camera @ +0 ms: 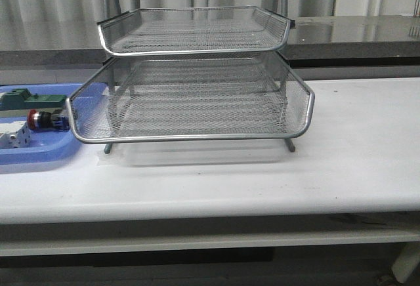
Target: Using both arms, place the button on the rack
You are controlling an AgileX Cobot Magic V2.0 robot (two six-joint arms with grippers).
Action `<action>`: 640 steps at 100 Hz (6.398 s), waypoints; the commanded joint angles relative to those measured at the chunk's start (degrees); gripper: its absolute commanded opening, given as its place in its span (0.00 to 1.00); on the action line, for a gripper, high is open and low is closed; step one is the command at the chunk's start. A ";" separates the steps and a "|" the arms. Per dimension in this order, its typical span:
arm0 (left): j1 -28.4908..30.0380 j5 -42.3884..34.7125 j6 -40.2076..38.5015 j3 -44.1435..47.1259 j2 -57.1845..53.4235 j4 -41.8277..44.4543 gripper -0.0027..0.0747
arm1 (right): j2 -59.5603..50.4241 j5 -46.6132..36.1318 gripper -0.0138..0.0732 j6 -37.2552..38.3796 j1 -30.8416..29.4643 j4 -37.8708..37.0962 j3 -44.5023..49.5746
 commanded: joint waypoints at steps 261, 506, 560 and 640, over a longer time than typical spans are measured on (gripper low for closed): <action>-0.03 16.14 40.49 -50.18 45.45 -1.77 0.77 | 0.27 -3.61 0.08 -0.03 -0.35 -0.34 -1.44; -0.88 12.99 47.78 -55.39 57.79 0.31 0.10 | 0.27 -3.61 0.08 -0.03 -0.35 -0.34 -1.44; -0.88 33.22 41.20 -77.70 57.24 1.52 0.01 | 0.27 -3.61 0.08 -0.03 -0.35 -0.34 -1.44; -6.54 33.22 33.58 -66.39 33.61 5.22 0.01 | 0.27 -3.61 0.08 -0.03 -0.35 -0.34 -1.44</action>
